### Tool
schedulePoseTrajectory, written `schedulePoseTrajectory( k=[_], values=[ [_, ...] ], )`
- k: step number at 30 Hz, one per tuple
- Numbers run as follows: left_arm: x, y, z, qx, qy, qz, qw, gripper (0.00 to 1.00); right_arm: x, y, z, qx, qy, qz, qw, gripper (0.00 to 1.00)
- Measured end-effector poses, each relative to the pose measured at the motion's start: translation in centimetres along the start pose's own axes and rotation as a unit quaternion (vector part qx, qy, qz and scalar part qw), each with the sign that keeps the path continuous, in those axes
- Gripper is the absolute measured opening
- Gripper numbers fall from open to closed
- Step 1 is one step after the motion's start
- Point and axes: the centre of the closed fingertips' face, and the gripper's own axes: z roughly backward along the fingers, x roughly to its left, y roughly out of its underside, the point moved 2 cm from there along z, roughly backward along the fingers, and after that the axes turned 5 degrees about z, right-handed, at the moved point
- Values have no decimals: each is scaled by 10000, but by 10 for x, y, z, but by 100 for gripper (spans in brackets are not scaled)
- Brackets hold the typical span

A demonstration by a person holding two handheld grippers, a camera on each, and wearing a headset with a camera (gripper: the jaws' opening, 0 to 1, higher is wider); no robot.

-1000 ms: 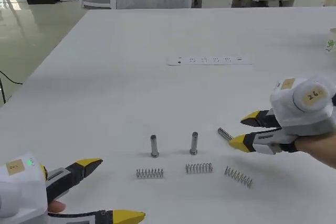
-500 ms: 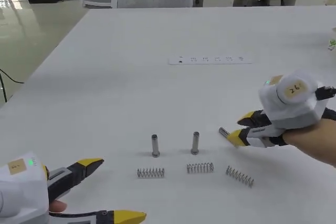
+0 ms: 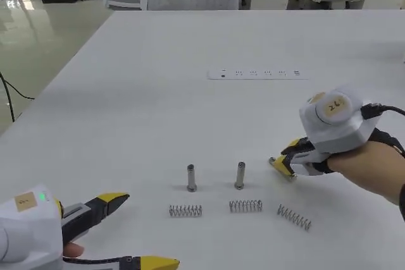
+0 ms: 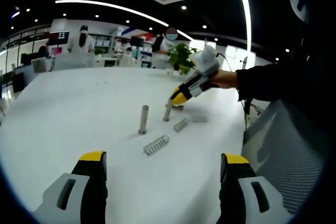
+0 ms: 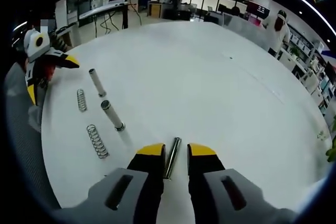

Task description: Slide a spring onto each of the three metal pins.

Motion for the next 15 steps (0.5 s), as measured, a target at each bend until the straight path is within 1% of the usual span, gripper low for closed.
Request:
schedulePoseTrajectory(
  k=[6, 15],
  values=[
    [1, 1, 0, 8, -1, 11, 10000, 86, -1, 3, -9, 128, -38, -104, 9999, 10],
    [1, 1, 0, 23, -1, 11, 10000, 86, -4, 5, -13, 212, -11, -239, 9995, 7]
  ],
)
